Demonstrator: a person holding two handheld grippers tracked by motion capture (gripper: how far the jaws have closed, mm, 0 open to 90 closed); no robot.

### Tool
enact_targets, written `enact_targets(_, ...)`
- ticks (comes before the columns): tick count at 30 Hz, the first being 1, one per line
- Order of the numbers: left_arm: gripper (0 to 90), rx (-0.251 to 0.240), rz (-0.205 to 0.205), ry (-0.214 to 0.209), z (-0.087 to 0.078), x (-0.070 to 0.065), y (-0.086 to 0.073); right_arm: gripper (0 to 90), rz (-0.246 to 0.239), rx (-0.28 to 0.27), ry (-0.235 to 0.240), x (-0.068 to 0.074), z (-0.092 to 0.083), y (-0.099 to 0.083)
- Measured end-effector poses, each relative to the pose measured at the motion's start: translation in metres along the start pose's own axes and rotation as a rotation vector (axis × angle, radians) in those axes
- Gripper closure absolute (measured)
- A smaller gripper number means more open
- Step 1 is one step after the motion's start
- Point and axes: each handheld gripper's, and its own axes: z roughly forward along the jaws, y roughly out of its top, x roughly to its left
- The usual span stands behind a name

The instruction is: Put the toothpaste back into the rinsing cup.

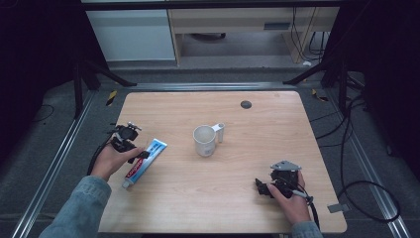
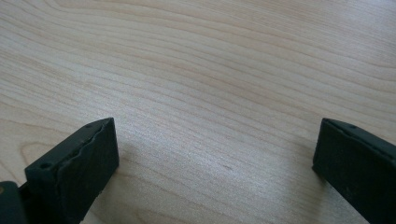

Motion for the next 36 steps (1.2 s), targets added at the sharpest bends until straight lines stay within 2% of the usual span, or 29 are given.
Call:
enact_targets(1,25.4,0.024,0.007,0.002,0.004,-0.001,0.003,0.5,0.000,0.000,0.000,0.000,0.000,0.000)
enact_targets(8,26.3,0.092,0.041,0.009,0.017,-0.004,0.016,0.5,0.000,0.000,0.001,0.000,0.000,0.000)
enact_targets(9,26.5,0.119,0.053,0.019,0.022,-0.004,0.019,0.5,-0.001,0.000,0.001,0.000,0.000,0.000)
enact_targets(13,26.8,0.151,0.053,0.014,0.030,-0.006,0.021,0.5,-0.001,0.000,0.001,0.000,0.000,0.000)
enact_targets(19,27.7,0.169,0.045,0.009,0.037,-0.006,0.023,0.5,0.000,0.000,0.001,0.000,0.000,0.000)
enact_targets(25,29.9,0.207,0.053,0.009,0.045,-0.006,0.023,0.5,0.000,0.000,0.001,0.000,0.000,0.000)
enact_targets(28,32.3,0.213,0.042,0.012,0.050,-0.004,0.022,0.5,0.000,0.000,0.001,0.000,0.000,0.000)
enact_targets(36,38.7,0.208,0.018,-0.014,0.053,-0.004,0.021,0.5,-0.001,0.000,0.001,0.000,0.000,0.000)
